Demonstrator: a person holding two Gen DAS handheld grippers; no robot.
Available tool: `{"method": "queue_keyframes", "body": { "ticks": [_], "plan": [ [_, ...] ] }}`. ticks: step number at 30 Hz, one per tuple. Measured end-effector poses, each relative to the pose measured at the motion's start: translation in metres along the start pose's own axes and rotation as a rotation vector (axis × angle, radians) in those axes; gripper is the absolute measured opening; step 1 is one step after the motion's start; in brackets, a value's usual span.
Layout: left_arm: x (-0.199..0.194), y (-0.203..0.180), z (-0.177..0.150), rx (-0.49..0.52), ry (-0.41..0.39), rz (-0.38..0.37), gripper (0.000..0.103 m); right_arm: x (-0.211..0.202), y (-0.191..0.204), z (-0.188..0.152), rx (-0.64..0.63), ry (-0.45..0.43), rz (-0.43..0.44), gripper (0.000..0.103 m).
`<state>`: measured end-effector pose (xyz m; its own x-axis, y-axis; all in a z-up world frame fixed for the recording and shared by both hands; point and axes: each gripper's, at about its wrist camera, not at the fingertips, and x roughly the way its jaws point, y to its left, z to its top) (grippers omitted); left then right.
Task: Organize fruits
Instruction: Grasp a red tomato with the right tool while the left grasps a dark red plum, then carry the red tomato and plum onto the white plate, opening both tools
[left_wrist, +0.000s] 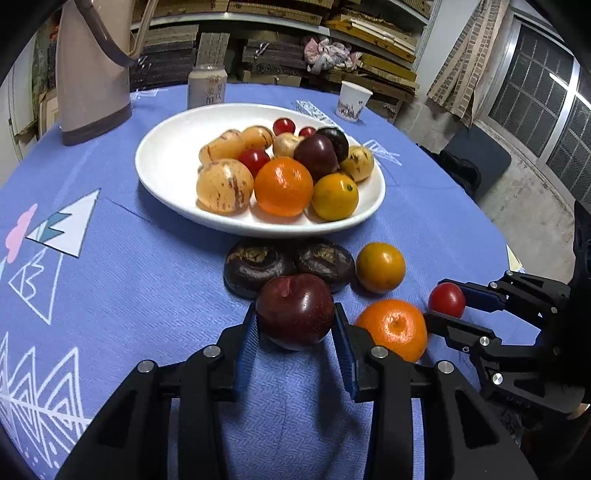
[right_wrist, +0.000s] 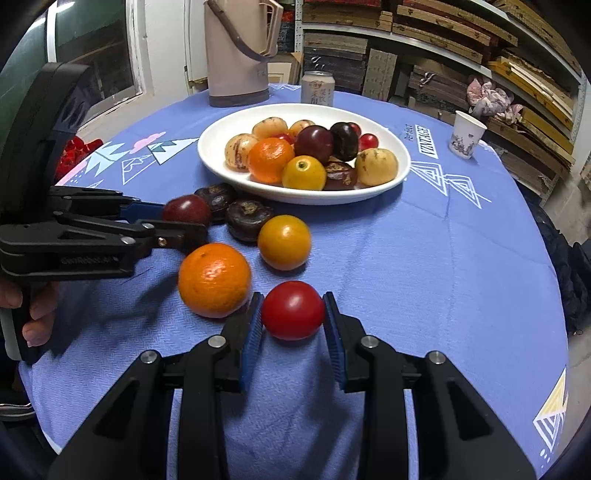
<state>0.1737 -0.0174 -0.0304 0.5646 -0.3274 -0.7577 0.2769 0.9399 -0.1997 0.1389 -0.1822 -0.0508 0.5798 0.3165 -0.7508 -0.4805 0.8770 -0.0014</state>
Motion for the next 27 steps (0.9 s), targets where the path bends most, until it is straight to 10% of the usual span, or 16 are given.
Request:
{"method": "queue_keyframes", "body": {
  "ticks": [27],
  "plan": [
    [-0.043, -0.003, 0.069, 0.017, -0.144, 0.229, 0.039, -0.039, -0.014, 0.095, -0.018, -0.185, 0.001, 0.031]
  ]
}}
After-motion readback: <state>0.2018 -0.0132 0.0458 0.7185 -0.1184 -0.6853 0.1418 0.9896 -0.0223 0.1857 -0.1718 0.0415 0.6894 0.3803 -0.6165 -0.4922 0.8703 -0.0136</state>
